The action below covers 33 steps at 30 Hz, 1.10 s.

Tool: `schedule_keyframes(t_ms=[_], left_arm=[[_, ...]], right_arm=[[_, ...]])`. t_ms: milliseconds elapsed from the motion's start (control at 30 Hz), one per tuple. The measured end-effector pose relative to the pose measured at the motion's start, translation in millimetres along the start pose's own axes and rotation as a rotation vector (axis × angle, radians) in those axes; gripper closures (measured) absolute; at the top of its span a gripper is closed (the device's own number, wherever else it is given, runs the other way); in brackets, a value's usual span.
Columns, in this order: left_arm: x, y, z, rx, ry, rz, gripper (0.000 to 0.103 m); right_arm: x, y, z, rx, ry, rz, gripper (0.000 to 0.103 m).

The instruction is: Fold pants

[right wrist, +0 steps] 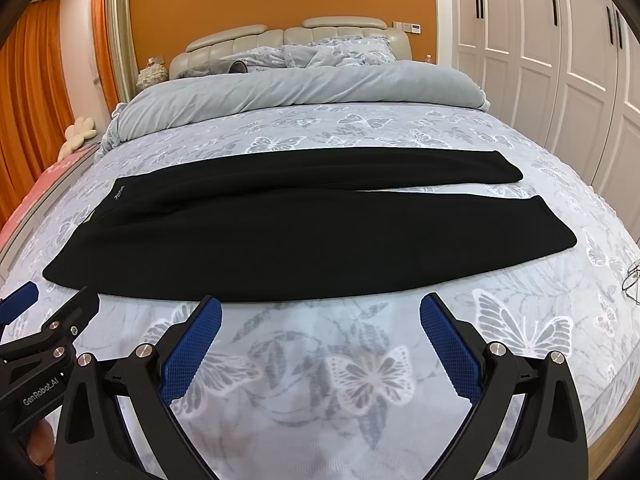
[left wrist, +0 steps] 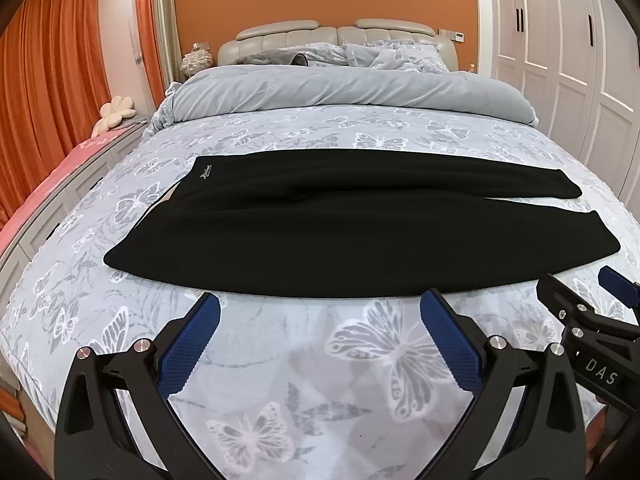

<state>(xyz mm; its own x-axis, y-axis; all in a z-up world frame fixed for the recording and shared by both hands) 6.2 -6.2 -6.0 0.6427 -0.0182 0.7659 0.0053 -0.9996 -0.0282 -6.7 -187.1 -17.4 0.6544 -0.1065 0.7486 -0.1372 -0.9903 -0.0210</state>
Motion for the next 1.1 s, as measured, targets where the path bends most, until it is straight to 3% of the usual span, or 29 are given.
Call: schedule_keyframes(t_ms=[1100], left_arm=[[-6.8, -6.7, 8.9, 0.009, -0.010, -0.003, 0.005]], right_arm=[[-1.1, -1.9, 0.6, -0.001, 0.001, 0.000, 0.005]])
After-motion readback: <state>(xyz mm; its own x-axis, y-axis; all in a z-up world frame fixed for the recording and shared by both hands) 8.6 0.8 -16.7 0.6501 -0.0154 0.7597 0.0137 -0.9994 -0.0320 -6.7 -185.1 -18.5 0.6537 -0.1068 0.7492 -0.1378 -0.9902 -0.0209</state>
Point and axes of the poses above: each gripper's, at about its wrist camera, not at the fingertips, and z roughly the way its jaws point, y to its right, x to its top, the point moved 1 cm from there along z, roughly the way its jaws point, and after that the axes turned 3 degrees about -z, right-handed, at the moved point
